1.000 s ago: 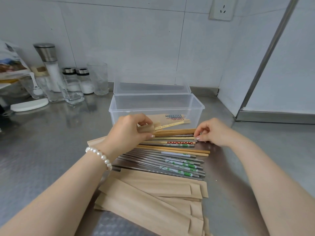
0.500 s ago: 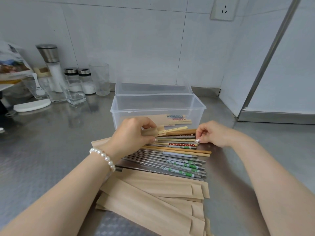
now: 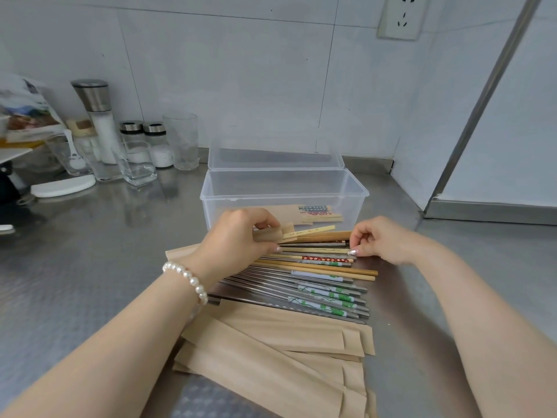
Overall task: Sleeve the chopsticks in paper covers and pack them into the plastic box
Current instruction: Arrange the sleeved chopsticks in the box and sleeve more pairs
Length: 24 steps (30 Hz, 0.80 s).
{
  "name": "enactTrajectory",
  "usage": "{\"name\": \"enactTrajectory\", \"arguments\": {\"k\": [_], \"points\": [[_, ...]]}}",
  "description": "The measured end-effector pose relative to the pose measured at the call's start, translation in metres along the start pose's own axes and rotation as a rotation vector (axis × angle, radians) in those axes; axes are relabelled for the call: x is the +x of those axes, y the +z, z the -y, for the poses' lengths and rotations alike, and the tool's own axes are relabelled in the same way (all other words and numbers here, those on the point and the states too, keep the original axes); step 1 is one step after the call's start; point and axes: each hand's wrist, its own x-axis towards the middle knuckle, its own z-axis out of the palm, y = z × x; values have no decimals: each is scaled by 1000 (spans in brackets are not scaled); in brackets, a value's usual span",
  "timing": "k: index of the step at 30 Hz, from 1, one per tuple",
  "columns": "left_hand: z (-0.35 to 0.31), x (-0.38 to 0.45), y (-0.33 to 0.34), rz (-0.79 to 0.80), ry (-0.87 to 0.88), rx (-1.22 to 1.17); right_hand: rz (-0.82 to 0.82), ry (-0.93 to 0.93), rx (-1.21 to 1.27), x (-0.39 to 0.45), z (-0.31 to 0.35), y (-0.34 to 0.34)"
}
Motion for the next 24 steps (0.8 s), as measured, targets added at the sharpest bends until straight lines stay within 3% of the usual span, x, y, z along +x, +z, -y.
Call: {"name": "enactTrajectory", "arguments": {"k": [9, 14, 20, 24], "points": [[0, 0, 1, 15, 11, 19, 33, 12, -104, -2, 3, 1], [2, 1, -2, -22, -20, -21, -68, -58, -69, -12, 13, -11], [1, 1, -2, -19, -26, -40, -201, -110, 318, -18, 22, -8], [-1, 0, -2, -8, -19, -64, -341, -134, 727, -14, 22, -4]]}}
